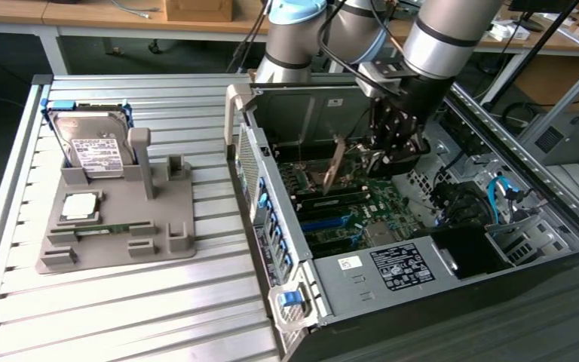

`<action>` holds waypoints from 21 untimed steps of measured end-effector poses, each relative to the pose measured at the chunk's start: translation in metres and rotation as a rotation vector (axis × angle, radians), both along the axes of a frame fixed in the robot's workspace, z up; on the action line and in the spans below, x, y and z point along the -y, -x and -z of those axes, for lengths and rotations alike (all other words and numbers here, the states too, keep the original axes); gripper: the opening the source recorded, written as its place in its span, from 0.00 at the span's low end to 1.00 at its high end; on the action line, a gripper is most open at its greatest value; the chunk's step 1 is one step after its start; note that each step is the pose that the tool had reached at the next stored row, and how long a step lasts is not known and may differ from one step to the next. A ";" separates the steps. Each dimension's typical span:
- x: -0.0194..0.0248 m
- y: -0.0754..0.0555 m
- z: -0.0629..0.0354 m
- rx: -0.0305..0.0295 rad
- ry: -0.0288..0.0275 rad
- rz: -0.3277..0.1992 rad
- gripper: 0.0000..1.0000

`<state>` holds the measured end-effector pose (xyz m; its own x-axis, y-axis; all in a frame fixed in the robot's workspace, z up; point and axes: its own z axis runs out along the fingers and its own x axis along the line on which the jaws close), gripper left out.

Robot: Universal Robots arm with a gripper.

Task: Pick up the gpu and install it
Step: 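Insert the gpu into the slot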

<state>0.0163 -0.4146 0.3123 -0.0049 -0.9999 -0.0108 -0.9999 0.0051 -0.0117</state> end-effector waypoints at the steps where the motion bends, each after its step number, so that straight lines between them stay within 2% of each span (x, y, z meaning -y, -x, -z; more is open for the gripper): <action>1: 0.0002 0.001 0.0004 0.0000 -0.0001 0.000 0.30; 8: 0.0005 0.004 0.0029 0.0000 -0.0001 0.004 0.30; 16: 0.0008 0.006 0.0063 0.0000 0.0010 0.049 0.30; 21: 0.0037 0.007 0.0071 0.0000 0.0007 0.053 0.30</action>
<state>0.0089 -0.4183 0.3052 -0.0576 -0.9983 -0.0101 -0.9983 0.0578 -0.0118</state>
